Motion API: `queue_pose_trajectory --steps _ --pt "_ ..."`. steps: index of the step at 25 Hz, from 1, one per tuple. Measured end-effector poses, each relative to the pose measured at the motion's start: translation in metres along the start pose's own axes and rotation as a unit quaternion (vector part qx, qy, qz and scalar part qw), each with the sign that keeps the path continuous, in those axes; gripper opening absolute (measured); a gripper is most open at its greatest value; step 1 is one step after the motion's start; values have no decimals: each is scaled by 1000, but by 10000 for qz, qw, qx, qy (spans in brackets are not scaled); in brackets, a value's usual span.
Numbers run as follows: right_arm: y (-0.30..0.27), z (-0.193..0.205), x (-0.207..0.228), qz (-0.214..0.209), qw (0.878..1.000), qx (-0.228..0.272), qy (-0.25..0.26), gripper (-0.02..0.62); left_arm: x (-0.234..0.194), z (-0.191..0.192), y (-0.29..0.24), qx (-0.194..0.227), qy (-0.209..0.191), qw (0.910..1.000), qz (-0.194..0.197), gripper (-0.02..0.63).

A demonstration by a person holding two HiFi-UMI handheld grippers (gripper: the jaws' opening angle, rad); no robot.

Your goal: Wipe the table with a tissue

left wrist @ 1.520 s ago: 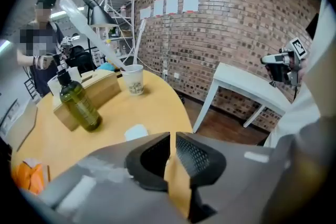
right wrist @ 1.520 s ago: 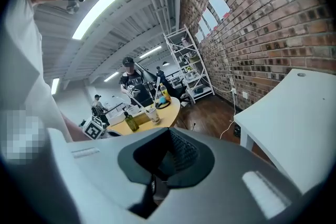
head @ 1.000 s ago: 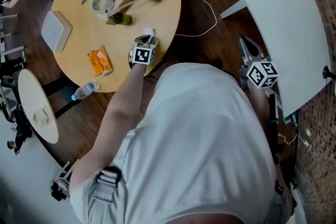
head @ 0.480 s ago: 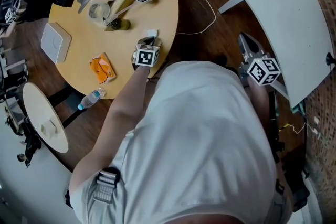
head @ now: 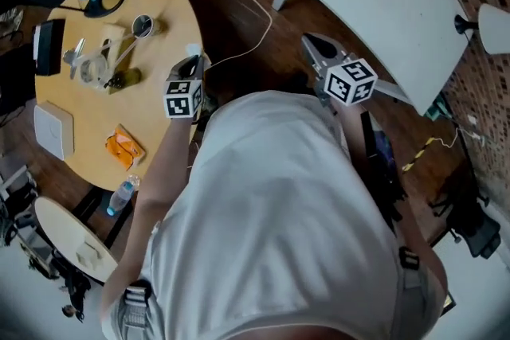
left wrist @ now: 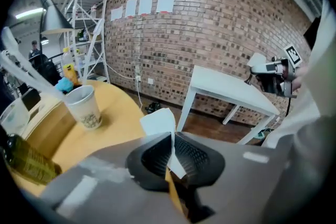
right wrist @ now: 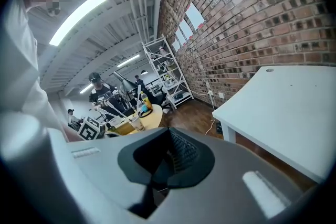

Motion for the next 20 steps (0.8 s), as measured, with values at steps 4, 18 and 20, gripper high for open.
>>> queue_pose_trajectory --steps 4,18,20 --pt "3 -8 11 -132 9999 -10 61 8 27 -38 -6 246 -308 9992 111 25" --pt "88 -25 84 417 9983 411 33 8 159 -113 -68 426 -1188 9842 1244 25" --pt "106 -18 97 528 9975 472 -66 8 188 -116 -75 421 -1241 9807 1452 25"
Point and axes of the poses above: the fingertips, and each gripper's own axes: y backward along the fingers, x to its right, z out of its underside, the point moved 5 cm from there along y, backward along the fingers
